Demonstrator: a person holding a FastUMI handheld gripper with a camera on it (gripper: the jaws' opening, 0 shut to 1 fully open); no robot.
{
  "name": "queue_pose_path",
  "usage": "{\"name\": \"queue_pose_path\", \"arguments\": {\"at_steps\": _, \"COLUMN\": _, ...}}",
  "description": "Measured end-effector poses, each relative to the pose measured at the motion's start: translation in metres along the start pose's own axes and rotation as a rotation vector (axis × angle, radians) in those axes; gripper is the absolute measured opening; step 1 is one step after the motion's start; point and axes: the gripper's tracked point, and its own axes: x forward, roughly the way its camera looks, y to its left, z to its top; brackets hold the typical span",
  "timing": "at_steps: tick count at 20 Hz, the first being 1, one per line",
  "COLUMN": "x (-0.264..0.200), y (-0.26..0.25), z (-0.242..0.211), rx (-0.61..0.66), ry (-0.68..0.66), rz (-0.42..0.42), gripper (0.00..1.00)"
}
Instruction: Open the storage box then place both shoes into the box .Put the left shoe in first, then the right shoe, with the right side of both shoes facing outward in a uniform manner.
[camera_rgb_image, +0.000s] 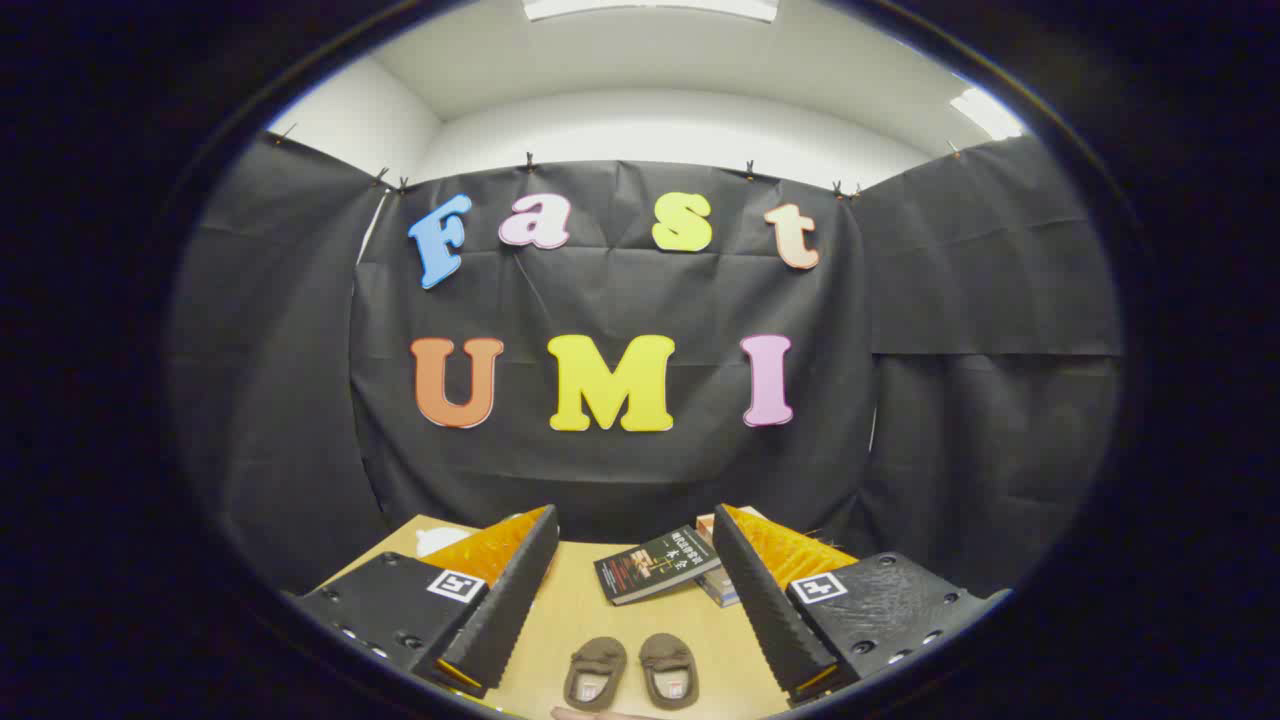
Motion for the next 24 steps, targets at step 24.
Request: {"name": "queue_pose_path", "arguments": {"at_steps": 24, "x": 0.093, "y": 0.071, "z": -0.150, "rx": 0.000, "ry": 0.306, "rz": 0.191, "gripper": 0.95}}
